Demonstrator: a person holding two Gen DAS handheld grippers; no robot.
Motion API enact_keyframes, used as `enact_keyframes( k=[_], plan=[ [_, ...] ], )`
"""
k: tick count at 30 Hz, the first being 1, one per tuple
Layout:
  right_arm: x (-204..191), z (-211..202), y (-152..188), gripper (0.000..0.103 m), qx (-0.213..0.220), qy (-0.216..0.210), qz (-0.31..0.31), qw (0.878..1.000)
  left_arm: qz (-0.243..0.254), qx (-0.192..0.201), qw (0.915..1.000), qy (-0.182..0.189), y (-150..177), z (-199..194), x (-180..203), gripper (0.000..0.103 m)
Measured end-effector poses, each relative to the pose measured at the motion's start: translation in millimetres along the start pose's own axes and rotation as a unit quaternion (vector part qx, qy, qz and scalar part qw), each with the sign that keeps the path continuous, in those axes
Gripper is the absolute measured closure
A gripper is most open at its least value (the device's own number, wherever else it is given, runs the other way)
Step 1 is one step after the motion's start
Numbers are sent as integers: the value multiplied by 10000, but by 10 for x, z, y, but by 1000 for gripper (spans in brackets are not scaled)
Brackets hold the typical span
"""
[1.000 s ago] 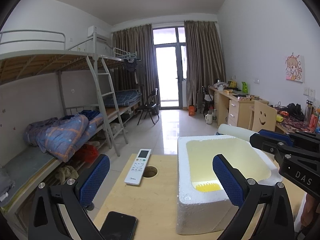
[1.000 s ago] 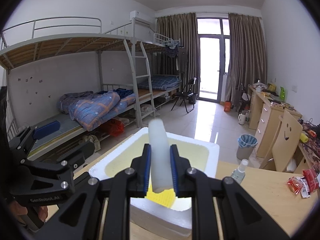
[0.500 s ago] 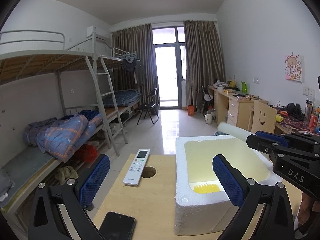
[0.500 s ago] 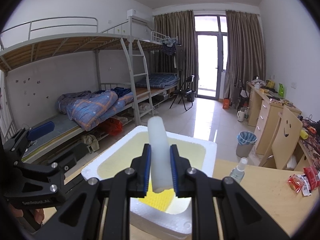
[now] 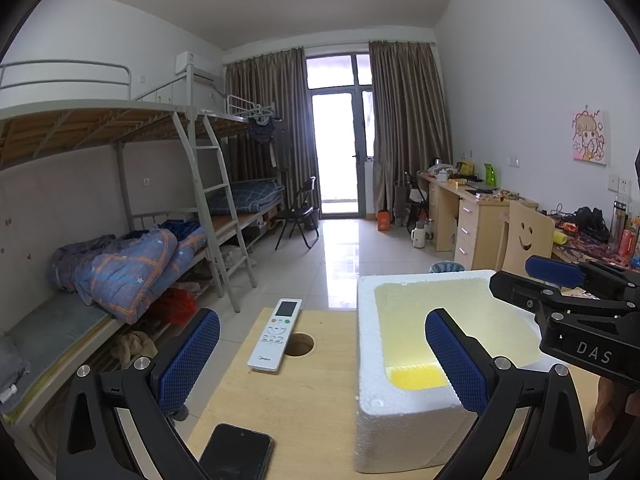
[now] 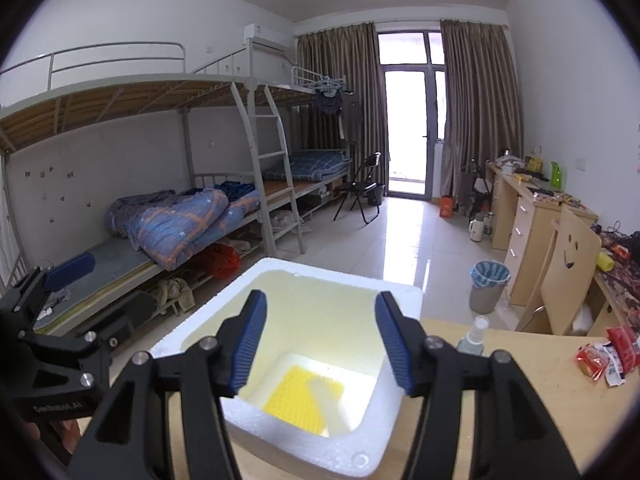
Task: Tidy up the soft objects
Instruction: 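Lower the white foam stick into the box and open the right tool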
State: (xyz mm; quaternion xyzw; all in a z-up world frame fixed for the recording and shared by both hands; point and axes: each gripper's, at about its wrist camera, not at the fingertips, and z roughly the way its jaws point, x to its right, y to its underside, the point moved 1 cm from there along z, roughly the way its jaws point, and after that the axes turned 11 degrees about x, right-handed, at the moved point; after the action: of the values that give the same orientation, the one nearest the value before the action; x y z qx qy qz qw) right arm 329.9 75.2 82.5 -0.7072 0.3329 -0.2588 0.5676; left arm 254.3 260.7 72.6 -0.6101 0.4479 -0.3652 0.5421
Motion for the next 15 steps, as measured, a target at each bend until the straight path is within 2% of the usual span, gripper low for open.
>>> enact_keyframes(
  k=[15],
  plan=[
    [0, -99, -34, 42, 10, 6, 4, 10000, -6, 62, 9999, 103, -51, -121, 87, 0]
  ],
)
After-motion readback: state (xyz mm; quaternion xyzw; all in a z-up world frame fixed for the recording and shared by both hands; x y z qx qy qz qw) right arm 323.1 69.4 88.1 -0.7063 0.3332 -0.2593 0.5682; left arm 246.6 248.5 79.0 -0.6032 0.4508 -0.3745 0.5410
